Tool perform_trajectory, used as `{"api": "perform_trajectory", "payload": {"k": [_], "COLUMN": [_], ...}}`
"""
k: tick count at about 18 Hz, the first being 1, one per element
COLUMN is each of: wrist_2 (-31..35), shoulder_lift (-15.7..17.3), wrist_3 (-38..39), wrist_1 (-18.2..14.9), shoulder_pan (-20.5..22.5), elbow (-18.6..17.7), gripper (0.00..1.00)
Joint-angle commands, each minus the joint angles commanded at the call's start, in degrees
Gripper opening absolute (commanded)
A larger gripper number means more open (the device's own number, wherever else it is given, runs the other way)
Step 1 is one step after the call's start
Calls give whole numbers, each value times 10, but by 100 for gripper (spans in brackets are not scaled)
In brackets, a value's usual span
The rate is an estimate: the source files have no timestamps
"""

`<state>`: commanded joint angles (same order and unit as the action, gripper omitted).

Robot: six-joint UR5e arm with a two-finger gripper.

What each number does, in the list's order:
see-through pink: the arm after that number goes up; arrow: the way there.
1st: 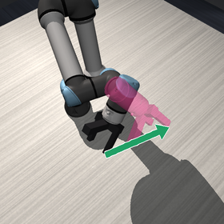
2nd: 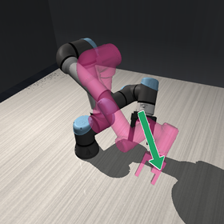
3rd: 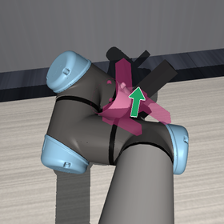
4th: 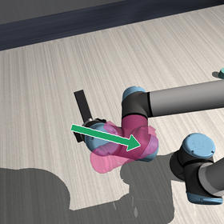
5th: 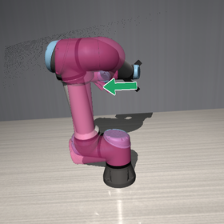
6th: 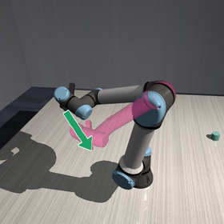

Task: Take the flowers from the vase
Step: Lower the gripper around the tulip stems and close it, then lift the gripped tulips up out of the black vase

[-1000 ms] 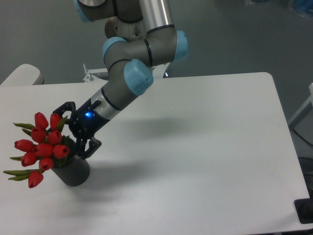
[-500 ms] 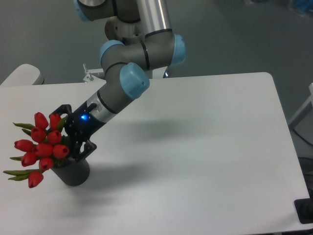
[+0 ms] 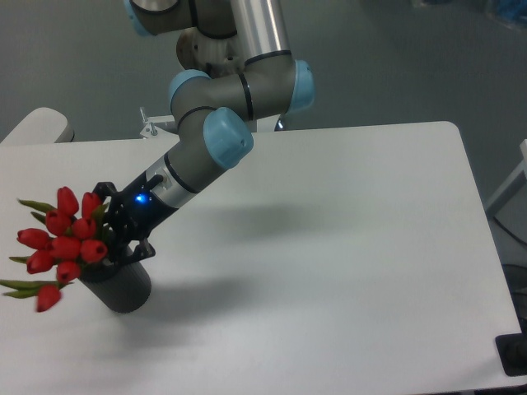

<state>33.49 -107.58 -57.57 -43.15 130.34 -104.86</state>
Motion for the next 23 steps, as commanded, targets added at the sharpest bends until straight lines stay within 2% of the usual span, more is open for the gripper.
{"api": "perform_trajectory", "payload": {"k": [3, 9, 16, 19, 23], "wrist_2": [0, -8, -9, -11, -55], "shoulder_lift": [0, 3, 34, 36, 49], "wrist_3": [-1, -3, 1, 3, 56], "wrist_1": [0, 0, 0, 0, 0], "shoulder_pan": [1, 4, 18, 17, 30], "elbow": [2, 10, 13, 18, 35], "gripper": [38, 38, 38, 38, 38]}}
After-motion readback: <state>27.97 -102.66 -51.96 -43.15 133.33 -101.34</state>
